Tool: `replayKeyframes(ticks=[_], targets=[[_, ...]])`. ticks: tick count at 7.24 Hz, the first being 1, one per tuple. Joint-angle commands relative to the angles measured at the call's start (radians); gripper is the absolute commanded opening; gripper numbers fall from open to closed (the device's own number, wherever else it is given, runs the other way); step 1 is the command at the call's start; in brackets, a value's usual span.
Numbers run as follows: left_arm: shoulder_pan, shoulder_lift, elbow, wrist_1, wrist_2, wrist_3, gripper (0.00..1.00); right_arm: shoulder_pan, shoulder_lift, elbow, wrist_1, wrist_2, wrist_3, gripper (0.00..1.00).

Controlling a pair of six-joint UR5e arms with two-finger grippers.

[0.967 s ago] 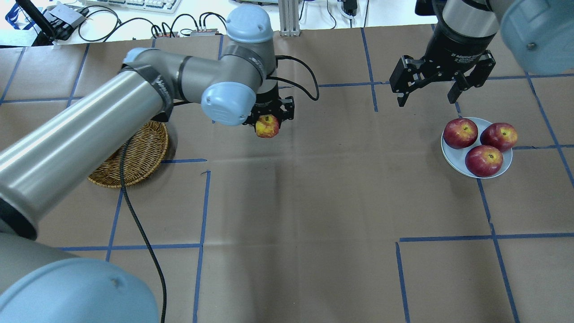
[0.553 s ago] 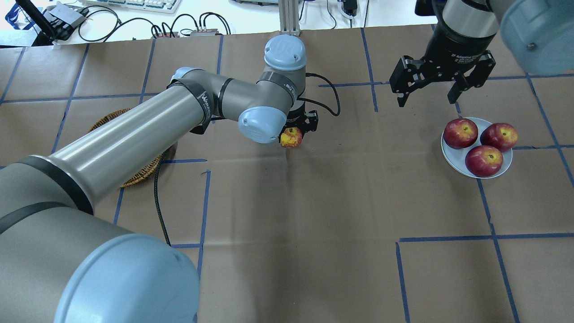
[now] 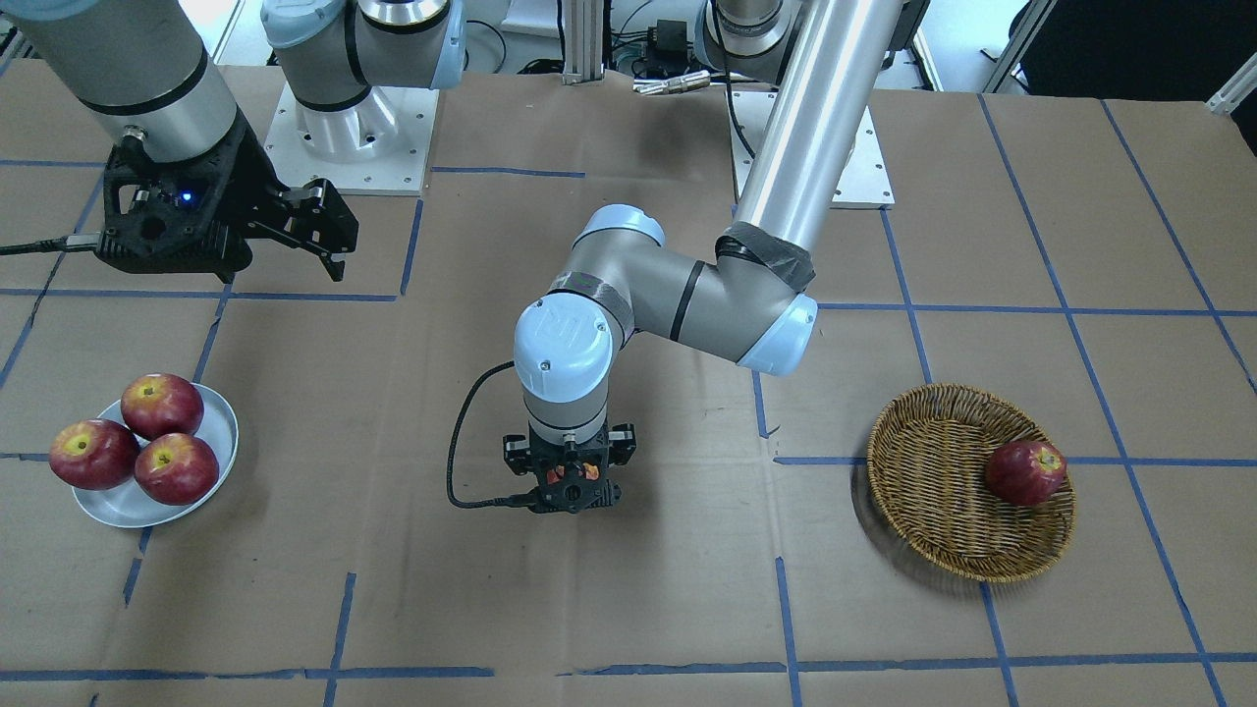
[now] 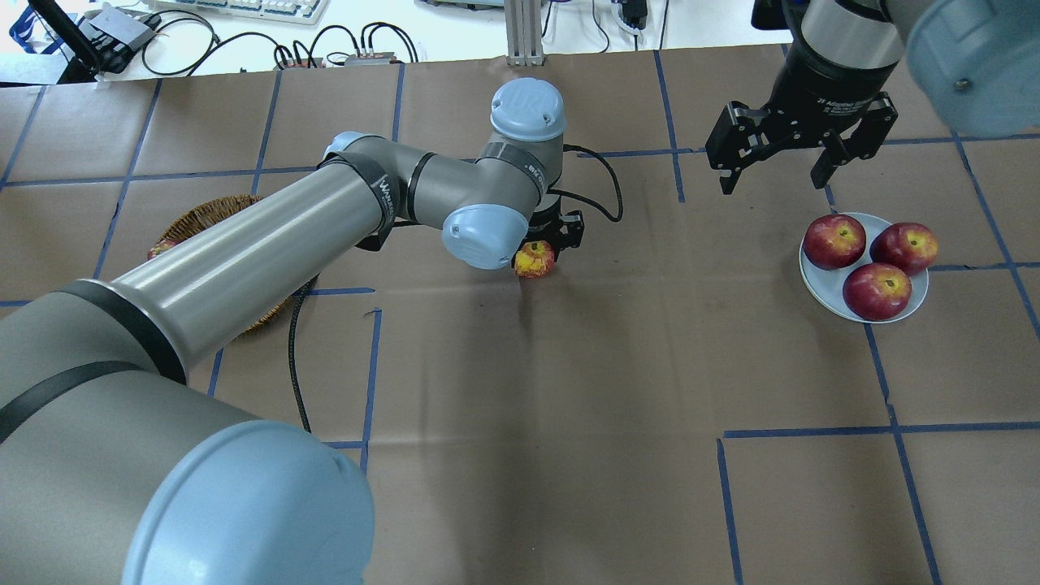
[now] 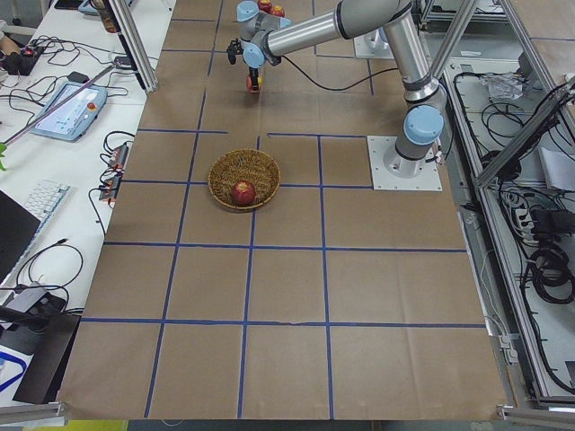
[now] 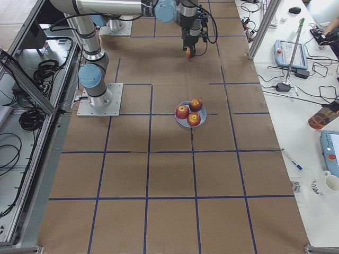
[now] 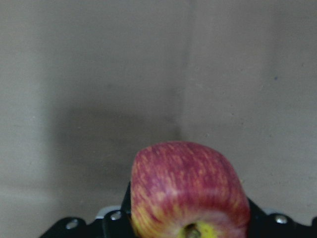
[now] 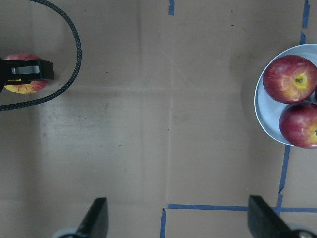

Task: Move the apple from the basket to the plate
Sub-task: 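Carry the apple with the left gripper toward the table center, then set the apple down and open the left gripper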

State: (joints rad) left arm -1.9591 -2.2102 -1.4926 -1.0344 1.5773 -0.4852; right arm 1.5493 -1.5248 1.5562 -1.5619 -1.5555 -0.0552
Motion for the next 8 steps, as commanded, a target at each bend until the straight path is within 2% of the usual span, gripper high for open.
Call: replayKeyframes(ticks=[1,3,4,6,8], targets=[[-0.001,0.006,0.000,0.000,0.001,-0.003,0.98,-0.001,0.000,0.010,-0.001,0.000,0.000,1.00],[0.005,0.073,0.017,-0.024,0.007,0.017,0.99,-0.002,0.000,0.010,-0.003,0.000,0.000,1.00],[0.029,0.199,0.023,-0.167,0.015,0.061,0.99,-0.002,0.000,0.010,-0.003,0.000,0.000,1.00],[0.199,0.456,0.017,-0.464,0.018,0.309,0.99,0.000,0.000,0.010,-0.003,0.002,0.000,1.00],[0.329,0.600,-0.009,-0.535,0.018,0.491,0.99,0.002,-0.002,0.004,-0.004,0.002,0.014,1.00]])
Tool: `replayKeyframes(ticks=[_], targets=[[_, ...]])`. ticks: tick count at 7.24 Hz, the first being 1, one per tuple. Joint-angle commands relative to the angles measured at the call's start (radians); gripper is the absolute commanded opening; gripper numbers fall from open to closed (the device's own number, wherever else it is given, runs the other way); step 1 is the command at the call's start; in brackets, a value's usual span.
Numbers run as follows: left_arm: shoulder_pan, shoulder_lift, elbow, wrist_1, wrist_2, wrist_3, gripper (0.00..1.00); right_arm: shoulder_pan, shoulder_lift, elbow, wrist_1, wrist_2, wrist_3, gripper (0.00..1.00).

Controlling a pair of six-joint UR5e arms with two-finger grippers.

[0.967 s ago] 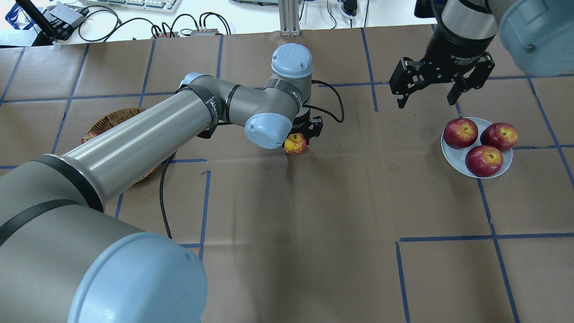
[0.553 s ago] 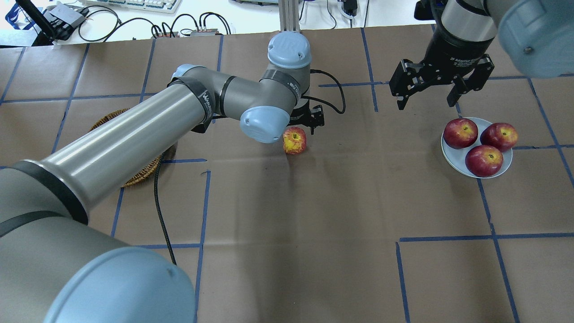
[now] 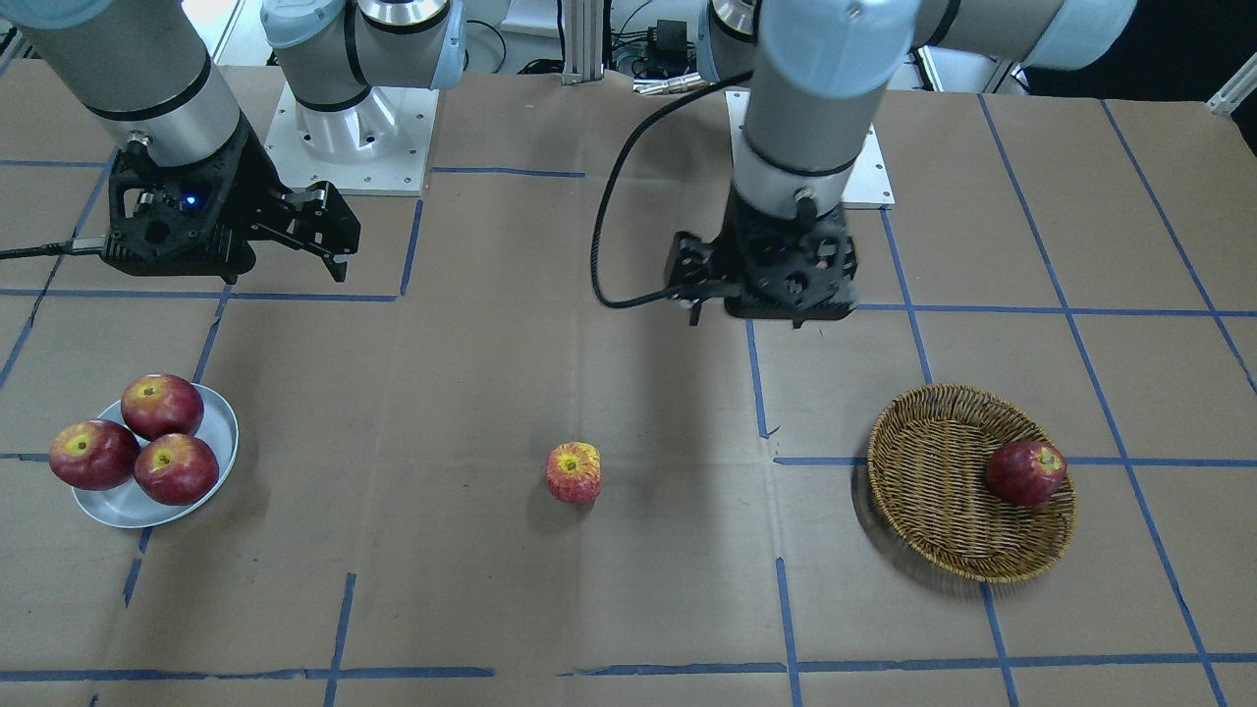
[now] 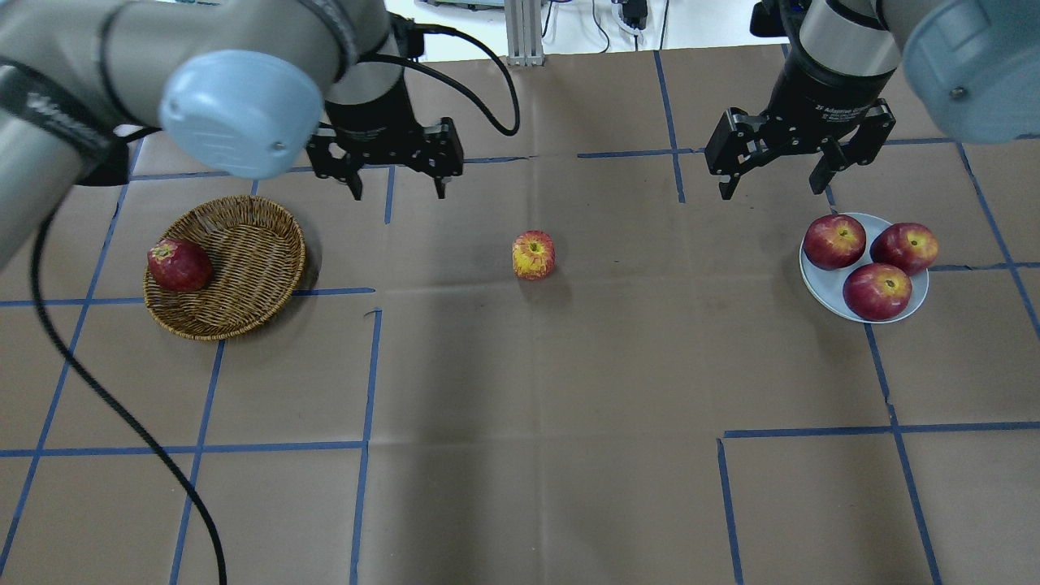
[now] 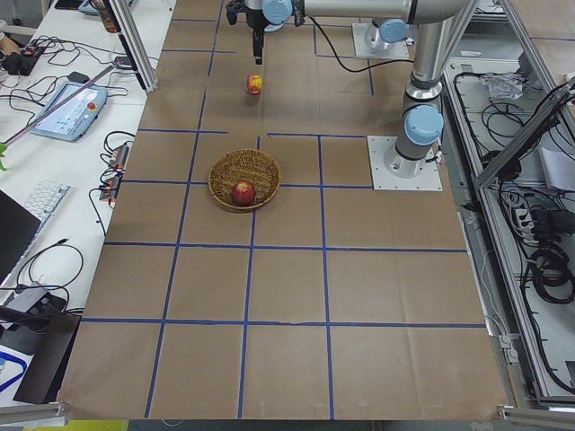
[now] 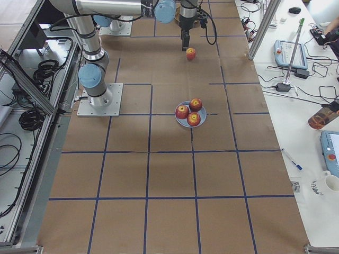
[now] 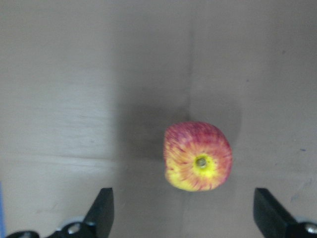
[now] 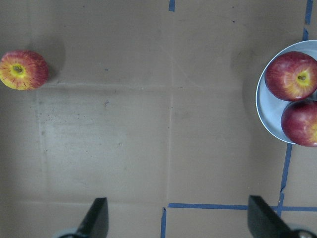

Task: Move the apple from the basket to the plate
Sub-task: 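Move the right gripper over the apple while the left gripper withdraws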

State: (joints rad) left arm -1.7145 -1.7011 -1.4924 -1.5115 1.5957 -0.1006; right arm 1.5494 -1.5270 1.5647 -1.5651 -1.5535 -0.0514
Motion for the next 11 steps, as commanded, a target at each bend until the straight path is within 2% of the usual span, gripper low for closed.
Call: replayKeyframes(ticks=[1,3,5,6,7,8,11], targets=[[0.119,0.092,-0.012,-0.070,-0.005,0.127,0.99,0.018,0.016,-0.009,-0.021,0.003,0.037,1.00],[0.133,0.084,-0.012,-0.056,-0.010,0.153,0.99,0.166,0.111,-0.075,-0.087,0.001,0.195,1.00],[0.131,0.086,-0.014,-0.065,-0.016,0.153,0.99,0.301,0.279,-0.208,-0.087,-0.007,0.358,1.00],[0.133,0.086,-0.014,-0.065,-0.013,0.153,0.99,0.352,0.365,-0.237,-0.140,-0.008,0.401,1.00],[0.133,0.086,-0.014,-0.067,-0.008,0.153,0.99,0.380,0.425,-0.236,-0.224,-0.011,0.403,1.00],[0.133,0.086,-0.016,-0.068,-0.010,0.153,0.99,0.382,0.474,-0.236,-0.262,-0.010,0.403,1.00],[0.133,0.086,-0.016,-0.068,-0.013,0.153,0.99,0.382,0.521,-0.201,-0.311,-0.011,0.389,1.00]])
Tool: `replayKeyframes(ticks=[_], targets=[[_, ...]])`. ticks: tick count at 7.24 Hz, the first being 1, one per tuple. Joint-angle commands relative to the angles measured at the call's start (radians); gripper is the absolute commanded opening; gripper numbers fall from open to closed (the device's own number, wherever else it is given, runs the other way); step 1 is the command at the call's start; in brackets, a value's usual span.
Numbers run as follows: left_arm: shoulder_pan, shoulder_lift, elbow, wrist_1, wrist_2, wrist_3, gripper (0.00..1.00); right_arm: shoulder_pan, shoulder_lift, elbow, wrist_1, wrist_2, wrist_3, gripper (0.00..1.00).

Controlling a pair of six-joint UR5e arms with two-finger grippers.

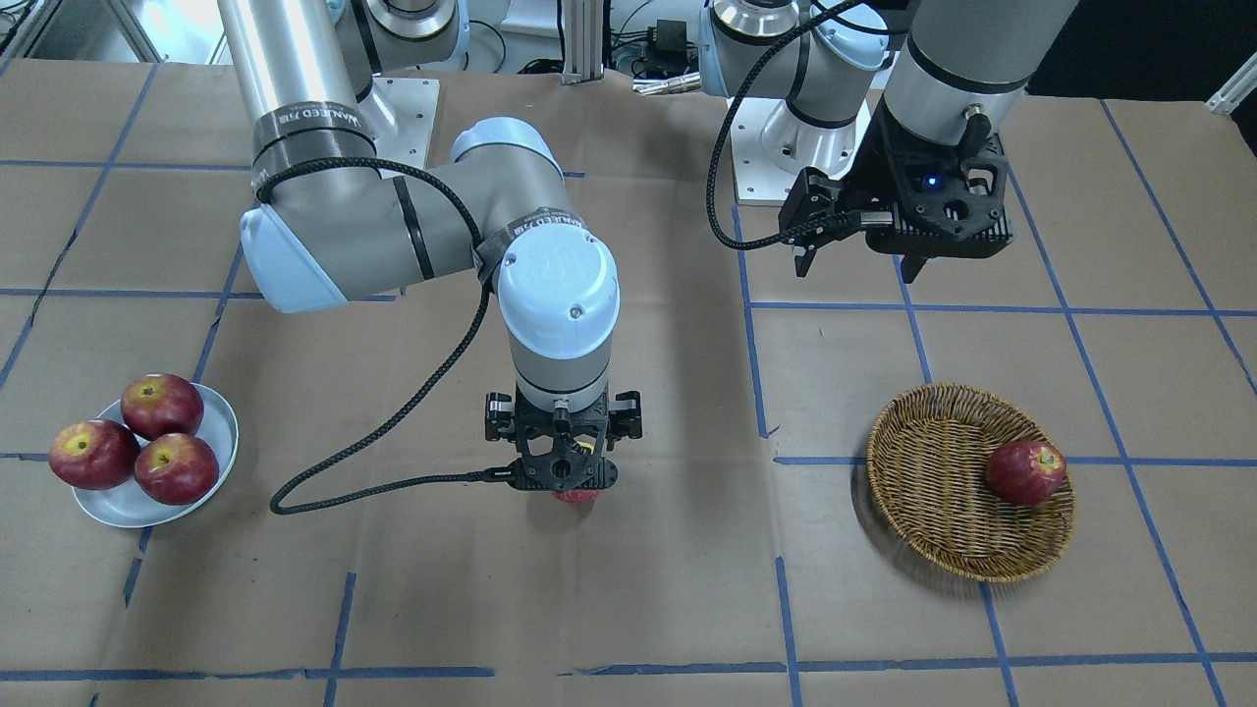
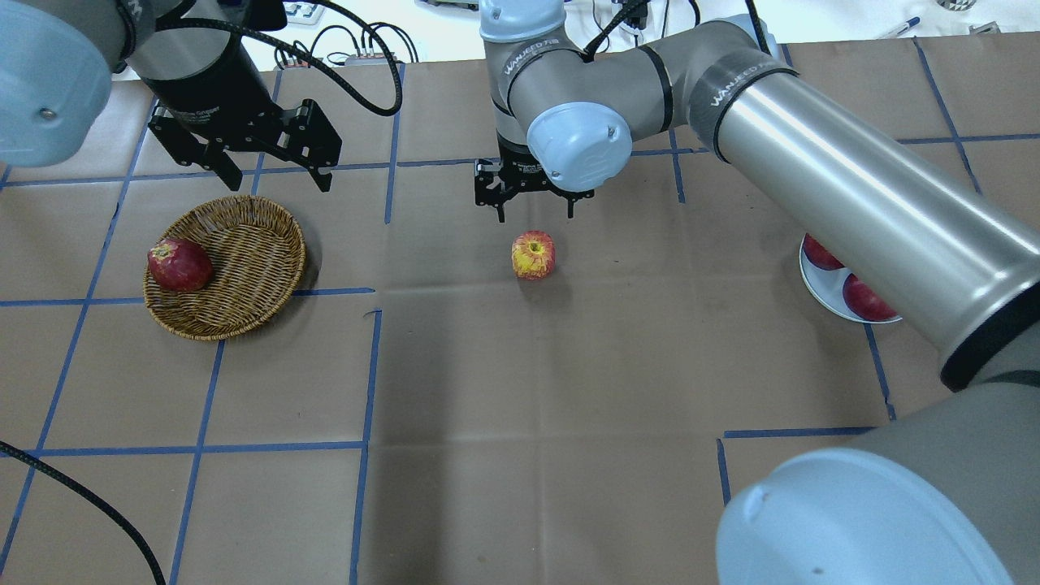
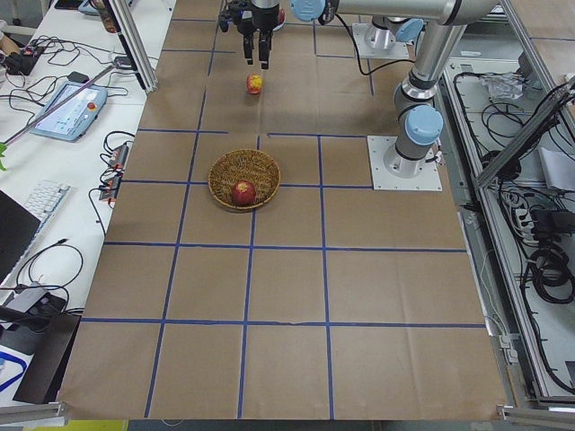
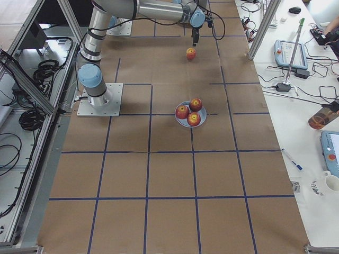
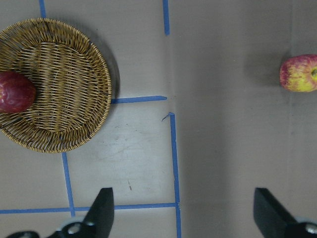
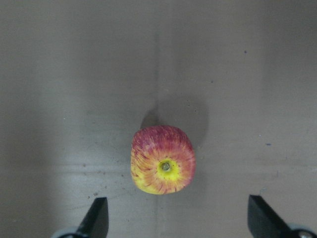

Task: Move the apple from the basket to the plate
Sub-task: 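Move the right gripper over the apple while the left gripper withdraws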

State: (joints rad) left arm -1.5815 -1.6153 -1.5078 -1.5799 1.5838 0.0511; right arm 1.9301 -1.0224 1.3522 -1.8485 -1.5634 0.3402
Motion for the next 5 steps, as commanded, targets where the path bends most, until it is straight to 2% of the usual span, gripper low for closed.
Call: replayKeyframes(ticks=[1,2,5], targets=[[0.000,0.000,0.000,0.000,-0.001,0.001,0.99,0.000,0.042,0.045,-0.084,-0.001,-0.003,1.00],[0.000,0.000,0.000,-0.002,-0.001,0.001,0.99,0.001,0.065,0.083,-0.181,-0.001,-0.003,1.00],[0.000,-0.001,-0.002,-0.002,-0.002,0.000,0.99,0.003,0.122,0.156,-0.334,0.009,0.005,1.00]])
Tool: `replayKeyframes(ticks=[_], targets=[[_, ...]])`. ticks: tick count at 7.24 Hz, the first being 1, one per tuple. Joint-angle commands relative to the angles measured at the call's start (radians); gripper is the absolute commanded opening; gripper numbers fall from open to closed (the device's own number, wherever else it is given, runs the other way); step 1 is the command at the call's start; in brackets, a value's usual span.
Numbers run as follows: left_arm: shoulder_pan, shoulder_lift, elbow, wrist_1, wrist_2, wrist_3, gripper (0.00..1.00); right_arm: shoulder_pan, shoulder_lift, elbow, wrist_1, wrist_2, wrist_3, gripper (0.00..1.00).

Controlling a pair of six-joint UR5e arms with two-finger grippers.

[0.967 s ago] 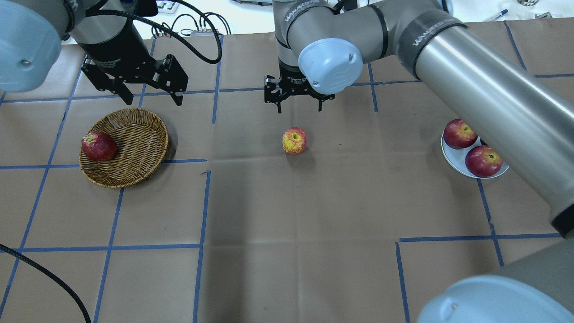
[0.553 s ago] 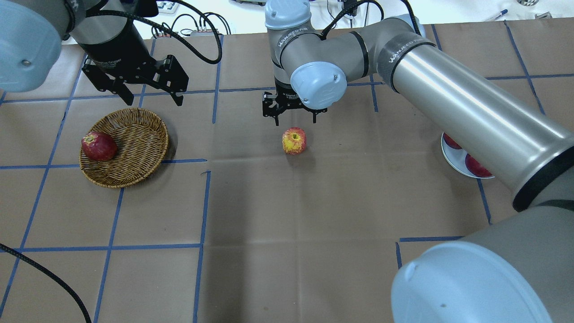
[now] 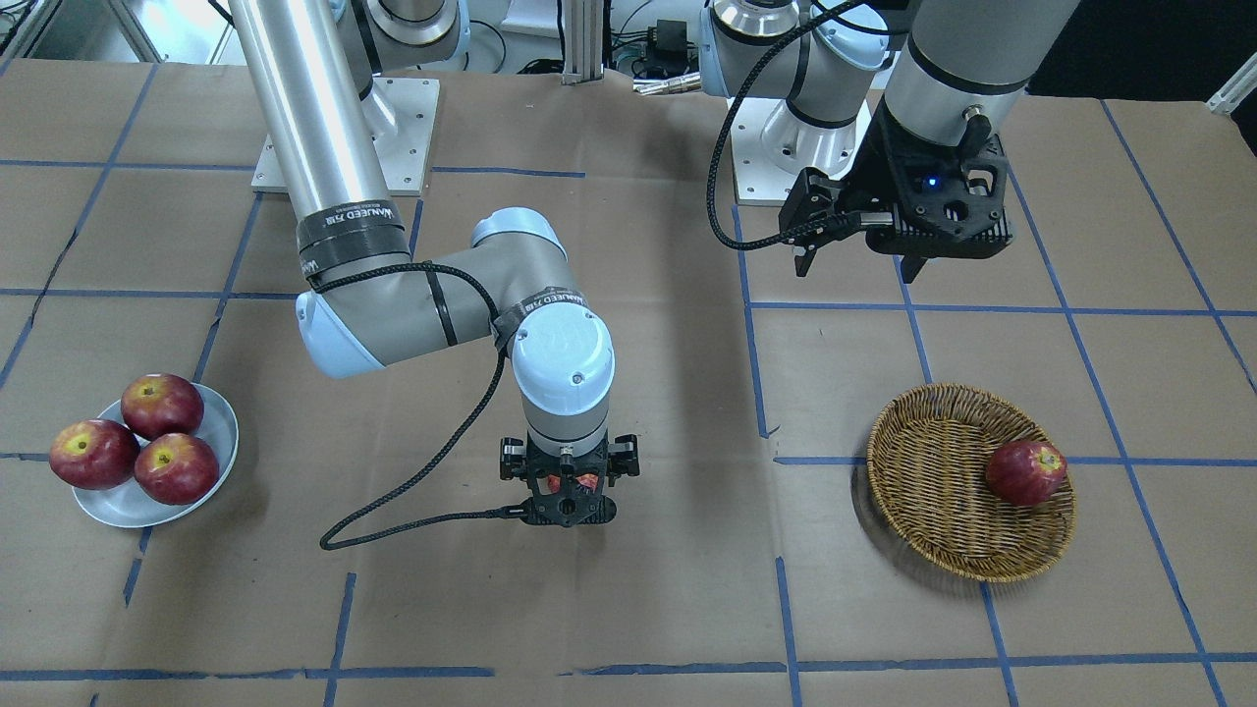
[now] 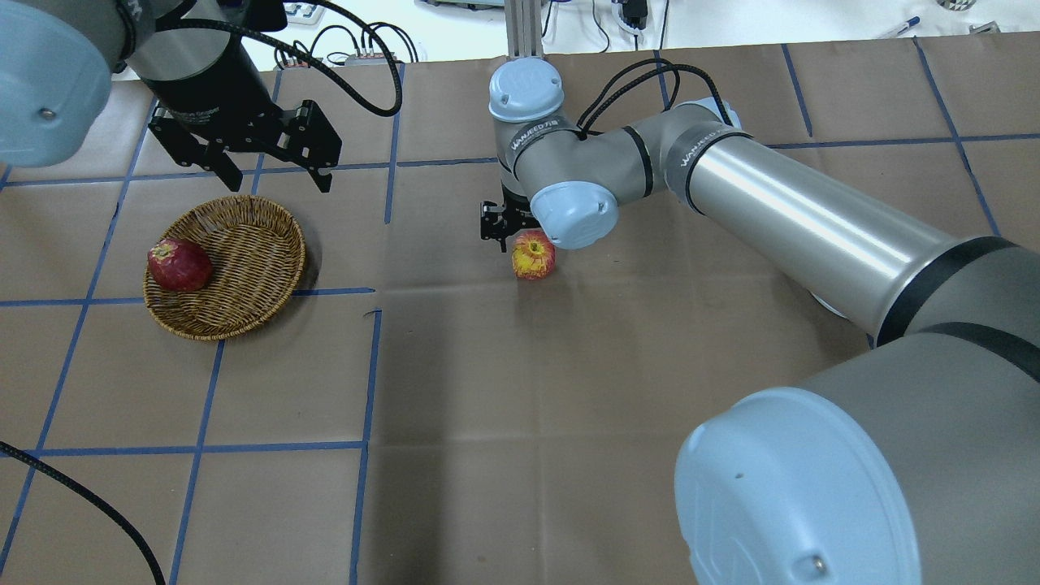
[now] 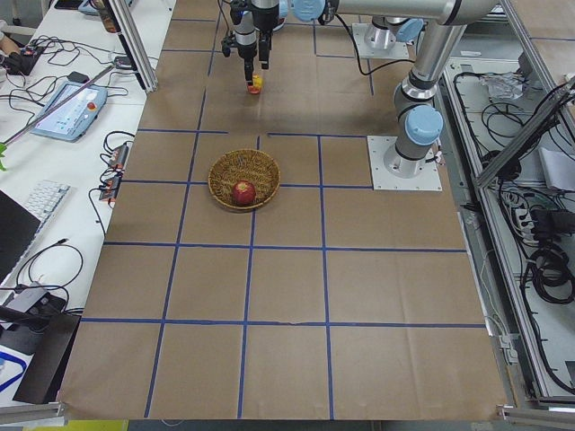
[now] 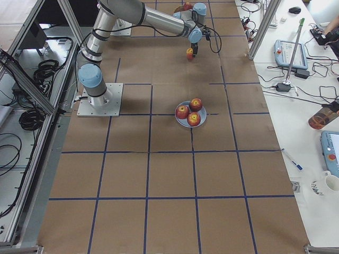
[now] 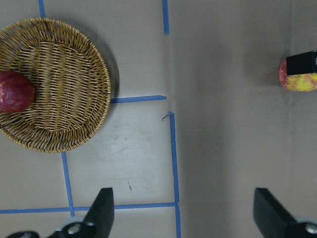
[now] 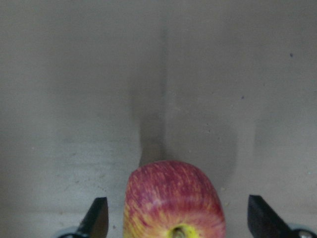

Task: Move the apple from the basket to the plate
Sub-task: 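Close the right gripper on the yellow-red apple and lift it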

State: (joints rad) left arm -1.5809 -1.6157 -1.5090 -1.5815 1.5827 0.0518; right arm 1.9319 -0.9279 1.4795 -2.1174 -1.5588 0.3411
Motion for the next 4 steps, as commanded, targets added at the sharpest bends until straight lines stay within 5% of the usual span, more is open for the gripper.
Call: replayKeyframes(ticks=[1,4], targets=[[0.001,-0.001,0.000,0.000,-0.001,-0.001,0.99,0.010,0.044,0.035,-0.076,0.009,0.006,1.00],[-0.001,-0.003,0.001,0.003,-0.004,-0.003,0.99,0.018,0.011,0.030,-0.062,0.000,0.007,1.00]])
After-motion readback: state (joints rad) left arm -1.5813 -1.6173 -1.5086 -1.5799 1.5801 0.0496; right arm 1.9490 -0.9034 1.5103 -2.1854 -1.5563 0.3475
